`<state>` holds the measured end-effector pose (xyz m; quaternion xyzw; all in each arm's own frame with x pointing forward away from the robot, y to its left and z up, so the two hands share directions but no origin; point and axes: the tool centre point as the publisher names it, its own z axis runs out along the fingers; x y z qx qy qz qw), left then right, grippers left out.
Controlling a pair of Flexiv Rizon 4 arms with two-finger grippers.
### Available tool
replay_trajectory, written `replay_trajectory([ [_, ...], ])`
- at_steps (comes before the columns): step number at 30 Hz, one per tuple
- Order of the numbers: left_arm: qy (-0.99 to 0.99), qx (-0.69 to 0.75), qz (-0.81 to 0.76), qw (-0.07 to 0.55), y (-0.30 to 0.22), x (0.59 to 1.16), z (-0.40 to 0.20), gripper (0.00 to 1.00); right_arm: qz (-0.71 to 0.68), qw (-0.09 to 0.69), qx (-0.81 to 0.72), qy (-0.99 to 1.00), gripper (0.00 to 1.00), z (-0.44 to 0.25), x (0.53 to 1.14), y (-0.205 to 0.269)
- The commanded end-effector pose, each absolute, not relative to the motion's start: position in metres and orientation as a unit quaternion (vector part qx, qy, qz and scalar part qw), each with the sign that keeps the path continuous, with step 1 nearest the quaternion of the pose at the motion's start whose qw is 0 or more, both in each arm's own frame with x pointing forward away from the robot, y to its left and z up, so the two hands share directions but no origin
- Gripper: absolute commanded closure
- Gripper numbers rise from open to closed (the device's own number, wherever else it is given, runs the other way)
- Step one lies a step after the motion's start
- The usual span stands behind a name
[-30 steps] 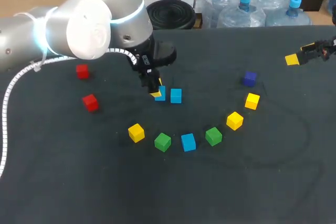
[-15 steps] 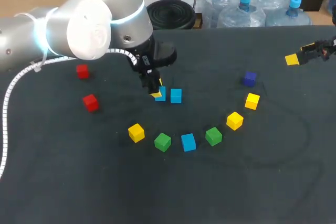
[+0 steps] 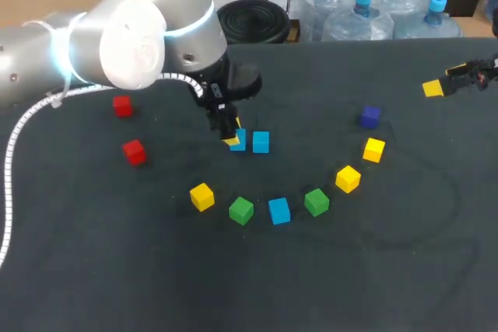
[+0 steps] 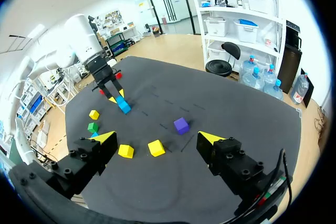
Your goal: Place the blue cubes, place green cubes on the blue cubes, place the yellow cubes on the green cubes, then place the red cubes on the yellow cubes, and place purple cube on the red cubes.
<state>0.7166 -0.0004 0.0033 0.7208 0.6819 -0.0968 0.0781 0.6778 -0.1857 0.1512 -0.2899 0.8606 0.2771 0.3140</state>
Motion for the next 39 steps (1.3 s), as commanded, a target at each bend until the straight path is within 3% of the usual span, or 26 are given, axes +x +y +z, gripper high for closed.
replay_trajectory([
  [1,0.681,0.722,-0.098,0.075,-0.0013,0.7194,0.0034,1.0,0.278,0.315,-0.291,0.86,0.0,0.1501,0.679,-0.1855],
  [27,0.682,0.721,-0.101,0.072,-0.0008,0.7188,0.0015,0.99,0.278,0.315,-0.291,0.86,0.0,0.1501,0.679,-0.1855],
  [31,0.682,0.721,-0.1,0.071,-0.0008,0.719,0.0016,0.93,0.278,0.315,-0.291,0.86,0.0,0.1501,0.679,-0.1855],
  [35,0.683,0.721,-0.101,0.07,-0.0005,0.7191,0.0017,0.77,0.278,0.315,-0.291,0.86,0.0,0.1501,0.679,-0.1855],
  [39,0.683,0.72,-0.101,0.069,-0.0003,0.7191,0.0018,0.7,0.278,0.315,-0.291,0.86,0.0,0.1501,0.679,-0.1855],
])
